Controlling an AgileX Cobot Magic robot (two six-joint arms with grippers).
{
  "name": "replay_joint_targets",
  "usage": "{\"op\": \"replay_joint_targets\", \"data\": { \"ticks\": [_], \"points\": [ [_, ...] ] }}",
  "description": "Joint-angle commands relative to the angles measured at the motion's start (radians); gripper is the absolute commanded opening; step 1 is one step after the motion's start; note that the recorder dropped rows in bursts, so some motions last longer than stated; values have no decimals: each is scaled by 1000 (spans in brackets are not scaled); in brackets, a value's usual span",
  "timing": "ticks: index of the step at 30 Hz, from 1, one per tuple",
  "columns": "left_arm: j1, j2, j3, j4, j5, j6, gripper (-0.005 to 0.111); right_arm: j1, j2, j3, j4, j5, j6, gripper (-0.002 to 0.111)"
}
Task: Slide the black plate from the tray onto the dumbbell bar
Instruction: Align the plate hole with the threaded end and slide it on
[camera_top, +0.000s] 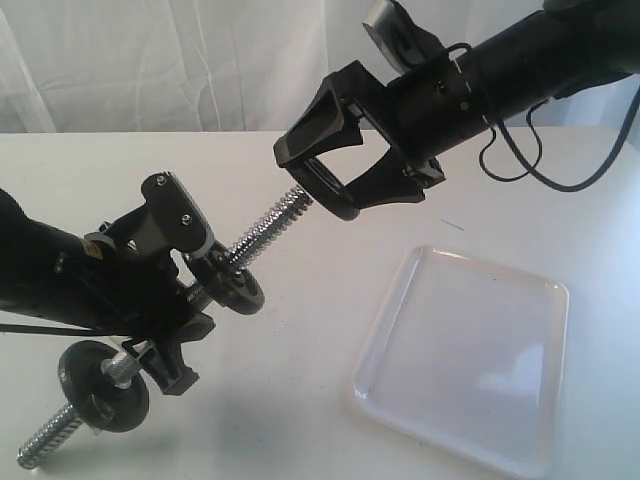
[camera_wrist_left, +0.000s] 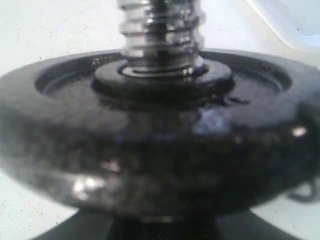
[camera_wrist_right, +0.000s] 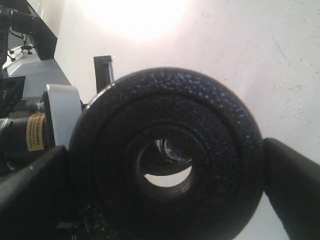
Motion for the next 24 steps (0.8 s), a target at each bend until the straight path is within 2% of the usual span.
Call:
{"op": "replay_joint_targets", "data": {
  "ticks": [1,10,24],
  "points": [
    [5,-53,-36,-31,-143,7,0,11,-2,-7,57,10,-9,0],
    [5,-53,-36,-31,-143,7,0,78,29,-7,58,10,-38,0],
    [3,-53,-36,-31,-126,7,0,73,29,-7,58,10,-63,0]
  ]
}}
